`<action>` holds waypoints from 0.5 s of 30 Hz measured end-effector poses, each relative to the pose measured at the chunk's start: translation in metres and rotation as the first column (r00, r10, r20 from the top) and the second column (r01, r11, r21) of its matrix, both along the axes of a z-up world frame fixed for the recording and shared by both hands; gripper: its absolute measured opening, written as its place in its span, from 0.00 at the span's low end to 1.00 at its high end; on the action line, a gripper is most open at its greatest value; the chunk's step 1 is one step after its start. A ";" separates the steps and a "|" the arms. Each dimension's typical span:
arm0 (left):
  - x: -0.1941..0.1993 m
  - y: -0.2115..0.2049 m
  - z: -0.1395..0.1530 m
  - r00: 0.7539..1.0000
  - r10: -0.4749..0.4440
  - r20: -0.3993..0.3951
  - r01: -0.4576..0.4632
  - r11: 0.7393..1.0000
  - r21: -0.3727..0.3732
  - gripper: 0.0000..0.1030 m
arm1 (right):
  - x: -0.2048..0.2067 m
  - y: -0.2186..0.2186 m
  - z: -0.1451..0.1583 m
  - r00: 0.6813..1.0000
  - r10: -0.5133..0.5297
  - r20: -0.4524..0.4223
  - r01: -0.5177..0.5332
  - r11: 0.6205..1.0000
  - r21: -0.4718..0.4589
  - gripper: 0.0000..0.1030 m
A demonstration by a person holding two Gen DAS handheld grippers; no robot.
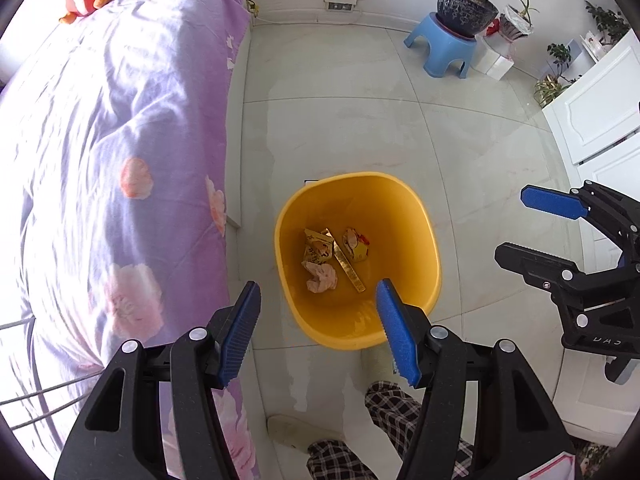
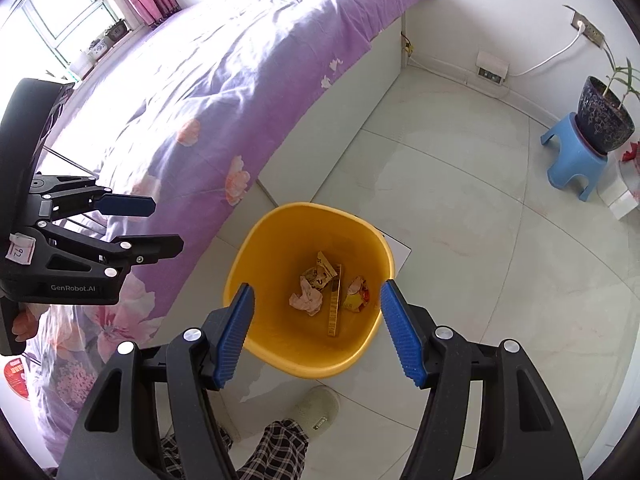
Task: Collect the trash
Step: 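Open the right tool over the wastebasket while the left tool releases the snack bag, then move both tools back over the table toward the remaining trash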
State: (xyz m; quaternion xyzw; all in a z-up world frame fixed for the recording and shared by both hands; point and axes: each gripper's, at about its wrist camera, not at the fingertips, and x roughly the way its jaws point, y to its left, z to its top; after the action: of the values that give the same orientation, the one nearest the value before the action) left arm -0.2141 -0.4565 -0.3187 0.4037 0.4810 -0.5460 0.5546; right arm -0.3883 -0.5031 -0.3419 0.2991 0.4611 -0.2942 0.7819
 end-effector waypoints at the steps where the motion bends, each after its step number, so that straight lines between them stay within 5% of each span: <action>1: 0.003 0.004 0.009 1.000 0.007 0.001 -0.007 1.000 -0.008 0.58 | 0.001 0.004 0.009 1.000 0.004 0.006 -0.004 1.000 -0.009 0.64; 15: 0.045 0.096 0.123 0.987 0.157 0.032 -0.151 0.978 -0.143 0.60 | 0.043 0.079 0.137 0.988 0.128 0.083 -0.115 0.984 -0.138 0.64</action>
State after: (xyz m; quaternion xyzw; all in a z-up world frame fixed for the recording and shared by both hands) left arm -0.1687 -0.3610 -0.1955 0.3370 0.4594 -0.5247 0.6325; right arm -0.3456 -0.4243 -0.2046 0.2308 0.4217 -0.2619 0.8369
